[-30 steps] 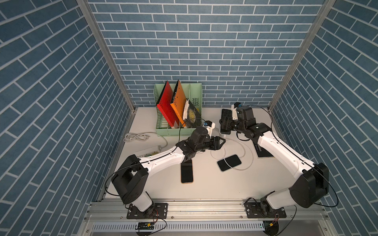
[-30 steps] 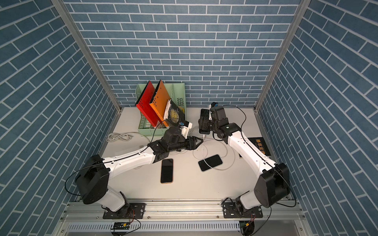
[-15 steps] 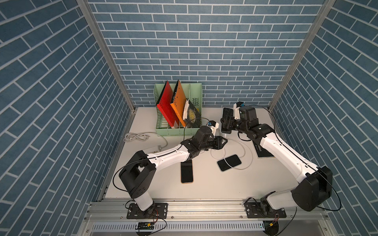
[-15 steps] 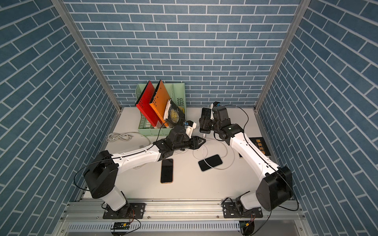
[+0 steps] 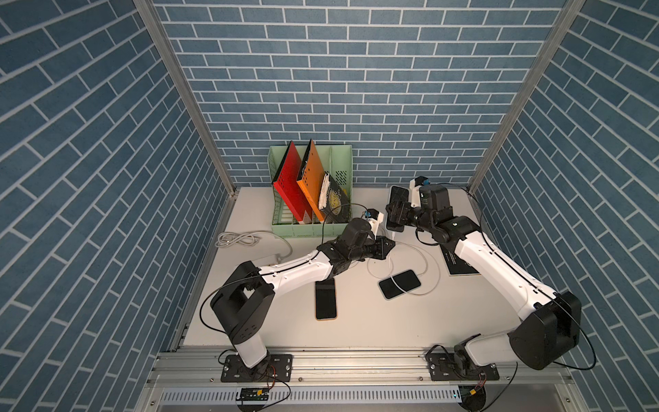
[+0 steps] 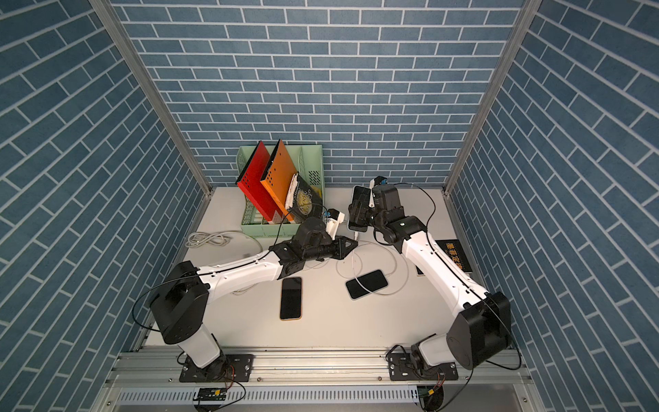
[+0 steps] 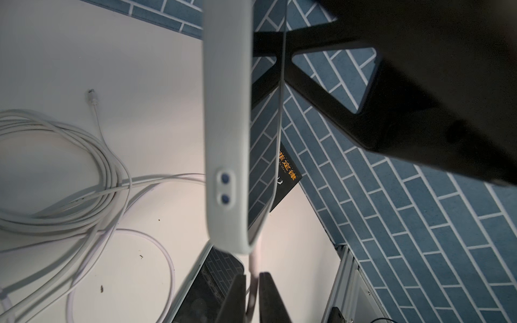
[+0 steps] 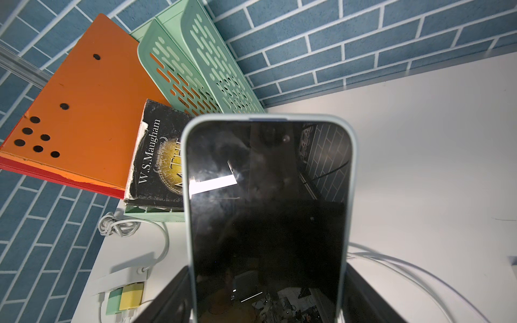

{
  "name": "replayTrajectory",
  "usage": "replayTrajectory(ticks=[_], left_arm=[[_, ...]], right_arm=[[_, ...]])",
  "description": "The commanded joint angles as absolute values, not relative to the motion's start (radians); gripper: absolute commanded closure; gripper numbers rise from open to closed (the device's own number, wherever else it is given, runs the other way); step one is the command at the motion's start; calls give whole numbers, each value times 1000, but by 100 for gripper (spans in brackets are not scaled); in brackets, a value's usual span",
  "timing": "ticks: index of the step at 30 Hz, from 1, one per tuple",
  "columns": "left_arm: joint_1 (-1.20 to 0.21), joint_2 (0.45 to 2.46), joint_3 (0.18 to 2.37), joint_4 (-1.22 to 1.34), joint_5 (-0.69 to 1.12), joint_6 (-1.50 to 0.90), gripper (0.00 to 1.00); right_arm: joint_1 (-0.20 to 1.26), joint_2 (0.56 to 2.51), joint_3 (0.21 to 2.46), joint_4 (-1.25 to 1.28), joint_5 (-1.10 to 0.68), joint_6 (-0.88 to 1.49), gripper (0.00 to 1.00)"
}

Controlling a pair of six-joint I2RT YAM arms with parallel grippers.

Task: Unplug the charging cable from the phone
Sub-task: Remove the charging cable from the phone.

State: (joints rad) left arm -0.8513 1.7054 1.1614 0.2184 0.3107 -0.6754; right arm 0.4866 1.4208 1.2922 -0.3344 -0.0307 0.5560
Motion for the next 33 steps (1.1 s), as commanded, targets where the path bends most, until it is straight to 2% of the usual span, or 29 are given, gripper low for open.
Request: replayTrajectory(ticks=[1,4,33], left_arm=[[-857,1719,1186,201,306,-652,93],[-857,1720,1192,189,301,-641,100],[-857,1714,1186,167,291,-619,100]], right_arm=[[478,1376,1299,-265,-31,589,79],[473,1375,1298,-263,-30,591,80],[426,1374,1314,-250,-42,589,83]])
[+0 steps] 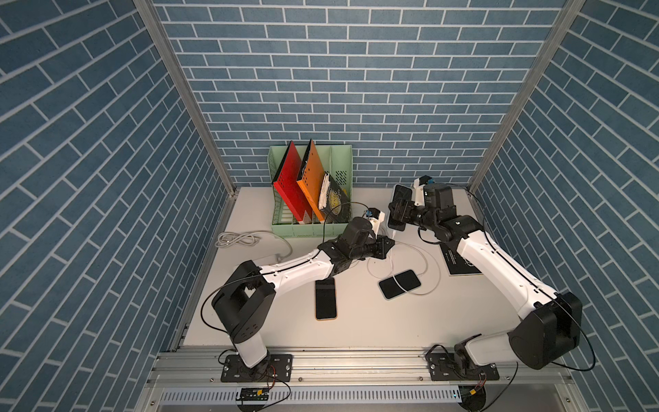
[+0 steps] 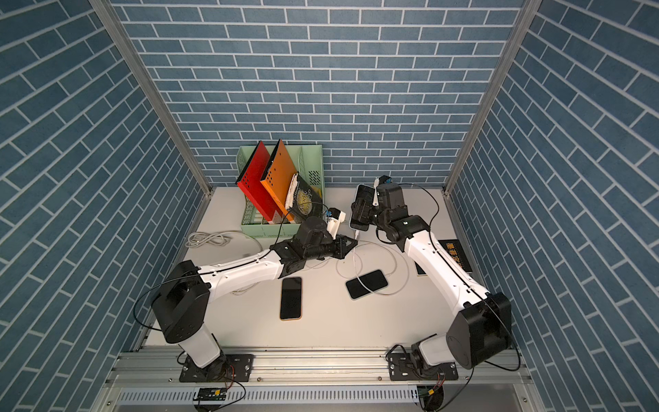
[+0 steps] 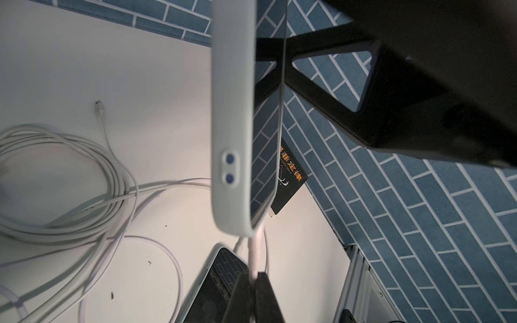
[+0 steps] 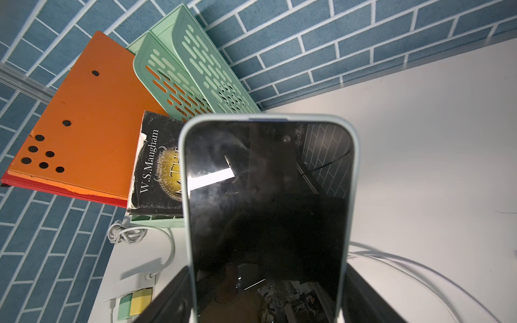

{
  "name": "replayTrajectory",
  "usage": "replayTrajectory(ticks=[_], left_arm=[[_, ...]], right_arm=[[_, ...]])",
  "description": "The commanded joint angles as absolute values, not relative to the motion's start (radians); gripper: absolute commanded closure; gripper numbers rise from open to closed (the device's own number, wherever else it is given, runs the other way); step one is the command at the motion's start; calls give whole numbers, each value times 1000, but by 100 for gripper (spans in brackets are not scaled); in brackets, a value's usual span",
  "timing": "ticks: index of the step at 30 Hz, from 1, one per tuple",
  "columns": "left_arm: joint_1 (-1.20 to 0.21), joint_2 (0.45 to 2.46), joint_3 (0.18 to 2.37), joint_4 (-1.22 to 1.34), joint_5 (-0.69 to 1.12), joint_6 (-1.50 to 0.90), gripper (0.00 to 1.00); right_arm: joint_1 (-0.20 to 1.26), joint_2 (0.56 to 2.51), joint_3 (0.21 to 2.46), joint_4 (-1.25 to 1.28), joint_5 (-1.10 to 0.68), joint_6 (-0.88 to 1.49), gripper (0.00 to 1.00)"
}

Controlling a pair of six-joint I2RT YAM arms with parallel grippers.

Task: Unplug the charging cable from the phone
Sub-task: Remove the charging cable from the phone.

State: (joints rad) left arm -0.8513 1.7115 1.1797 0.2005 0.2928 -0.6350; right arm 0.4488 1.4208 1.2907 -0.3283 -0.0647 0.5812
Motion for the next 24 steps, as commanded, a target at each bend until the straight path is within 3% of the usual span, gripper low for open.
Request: replayTrajectory(ticks=[1,24], left_arm=[[-857,1713,1185,169,290,-620,100],[-857,1708,1178,163,297,-619,100]], right_arm=[[424,1374,1314,-249,-43,589,83],[394,1374,1334,-241,-55,594,85]])
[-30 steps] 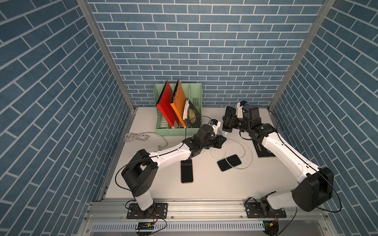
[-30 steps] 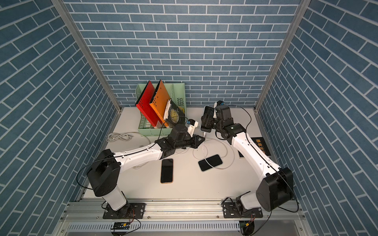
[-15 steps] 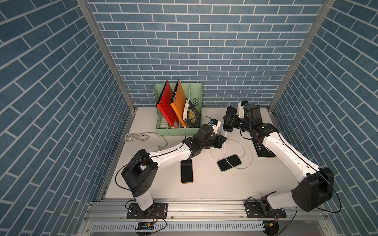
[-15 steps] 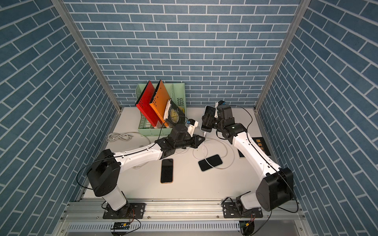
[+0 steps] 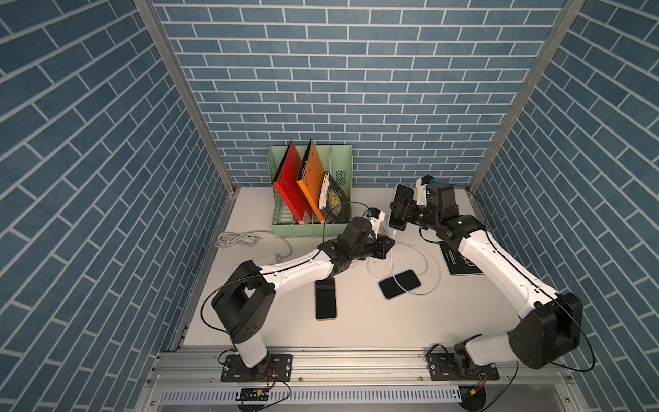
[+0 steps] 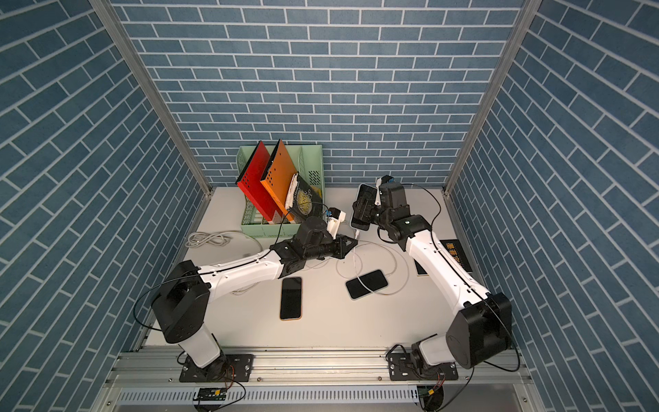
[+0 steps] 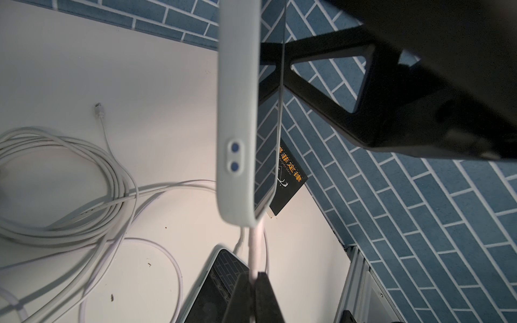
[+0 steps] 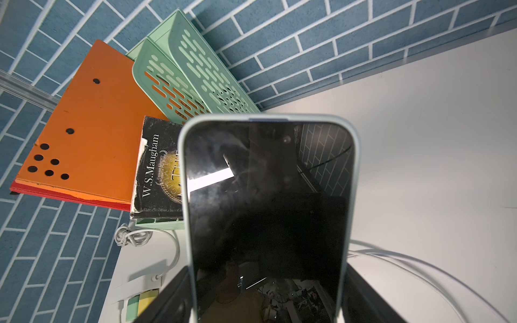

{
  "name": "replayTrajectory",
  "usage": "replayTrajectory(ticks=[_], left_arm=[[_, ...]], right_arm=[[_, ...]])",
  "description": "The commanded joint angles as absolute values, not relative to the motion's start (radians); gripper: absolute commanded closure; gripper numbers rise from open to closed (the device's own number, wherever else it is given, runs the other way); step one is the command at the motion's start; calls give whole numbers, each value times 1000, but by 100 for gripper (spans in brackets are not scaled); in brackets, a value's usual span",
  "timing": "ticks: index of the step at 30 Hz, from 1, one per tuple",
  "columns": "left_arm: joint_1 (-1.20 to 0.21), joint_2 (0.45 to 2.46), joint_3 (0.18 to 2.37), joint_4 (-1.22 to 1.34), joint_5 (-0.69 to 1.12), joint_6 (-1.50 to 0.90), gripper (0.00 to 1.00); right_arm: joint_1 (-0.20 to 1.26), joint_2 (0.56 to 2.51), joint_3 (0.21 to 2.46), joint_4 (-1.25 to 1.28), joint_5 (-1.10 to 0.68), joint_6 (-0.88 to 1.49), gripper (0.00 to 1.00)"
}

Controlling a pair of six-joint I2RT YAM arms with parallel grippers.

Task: Unplug the charging cable from the phone
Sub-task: Remove the charging cable from the phone.

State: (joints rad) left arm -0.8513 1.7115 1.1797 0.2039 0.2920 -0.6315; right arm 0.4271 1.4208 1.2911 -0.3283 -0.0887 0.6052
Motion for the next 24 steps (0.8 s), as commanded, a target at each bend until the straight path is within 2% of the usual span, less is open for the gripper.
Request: replayTrajectory(ticks=[1,12,24], left_arm=[[-857,1707,1177,163,297,-620,100],[-859,1715,1188,139,271,-615,100],[-798,1914,1572,10,156,-553,100]], right_arm=[[392,1374,1338,-242,-53,594,85],[355,1361,1341,-248,-58,589,85],[225,1135,1099,-263,-33,585,85]])
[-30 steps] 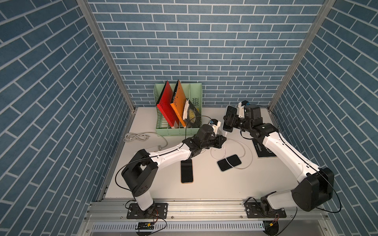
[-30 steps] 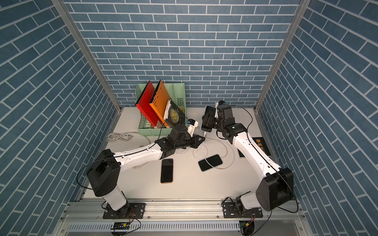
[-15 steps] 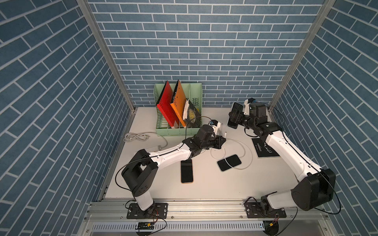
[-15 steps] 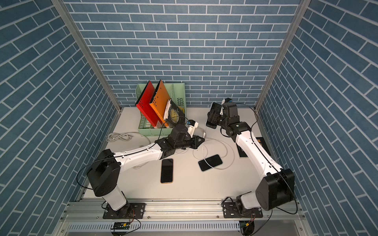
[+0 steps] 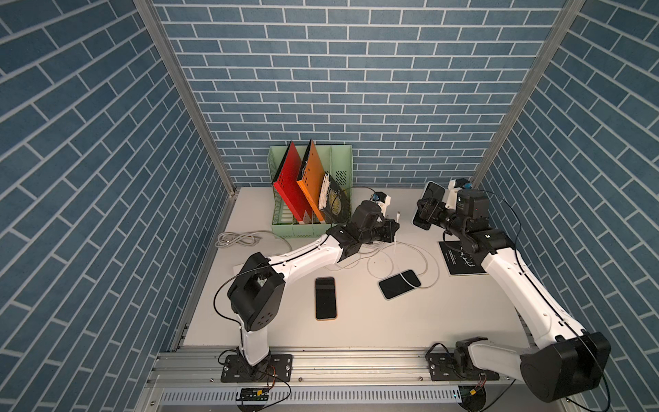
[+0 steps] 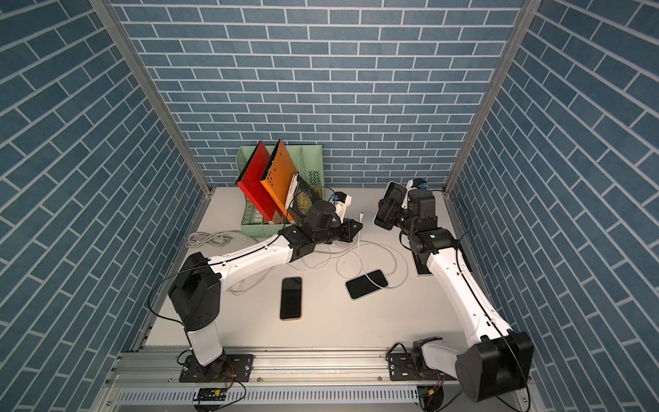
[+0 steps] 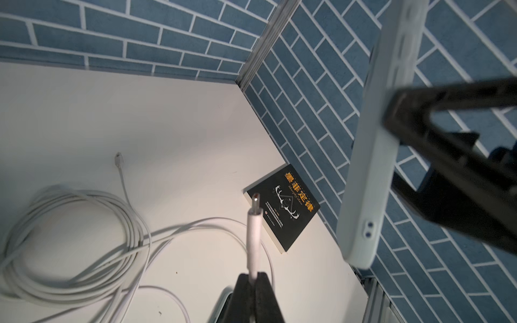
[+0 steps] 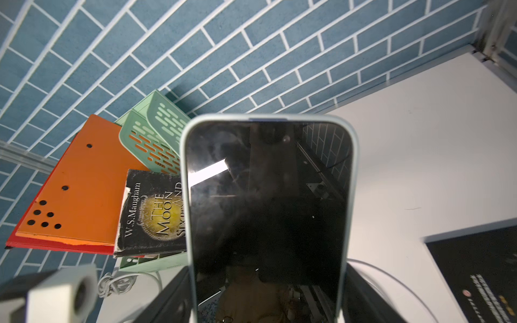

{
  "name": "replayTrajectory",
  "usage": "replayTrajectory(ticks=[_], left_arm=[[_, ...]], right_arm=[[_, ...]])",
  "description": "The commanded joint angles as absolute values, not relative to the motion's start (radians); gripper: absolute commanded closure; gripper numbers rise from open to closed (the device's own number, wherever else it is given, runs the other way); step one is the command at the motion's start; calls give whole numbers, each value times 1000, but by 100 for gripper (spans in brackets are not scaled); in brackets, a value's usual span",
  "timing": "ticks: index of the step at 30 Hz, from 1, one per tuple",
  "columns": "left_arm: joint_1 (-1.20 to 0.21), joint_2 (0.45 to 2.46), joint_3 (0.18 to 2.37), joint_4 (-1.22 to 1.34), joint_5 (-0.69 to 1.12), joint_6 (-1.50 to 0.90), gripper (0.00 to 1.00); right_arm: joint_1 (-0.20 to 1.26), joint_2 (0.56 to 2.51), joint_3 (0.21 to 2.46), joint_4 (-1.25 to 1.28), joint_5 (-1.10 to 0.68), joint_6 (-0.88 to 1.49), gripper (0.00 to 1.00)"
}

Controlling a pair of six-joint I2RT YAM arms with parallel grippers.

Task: Unplug the charging cable from the phone
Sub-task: Remove the charging cable from the phone.

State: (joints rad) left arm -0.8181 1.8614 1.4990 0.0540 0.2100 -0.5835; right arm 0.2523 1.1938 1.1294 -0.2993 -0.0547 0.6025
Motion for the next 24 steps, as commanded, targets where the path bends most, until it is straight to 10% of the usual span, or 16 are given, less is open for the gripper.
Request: replayTrajectory(ticks=[1,10,24], left_arm=[[-791,1934,1607,5,138,-550,100],[-739,1986,1736,65,-43,-528,100],[-731,1713,1131,365,-221,-582,100]], right_arm=[[212,1115,1078,-266,-33,585,85],[160,1030,973,-267,-53,587,85],[158,1046,875,-201,-120,614,86]])
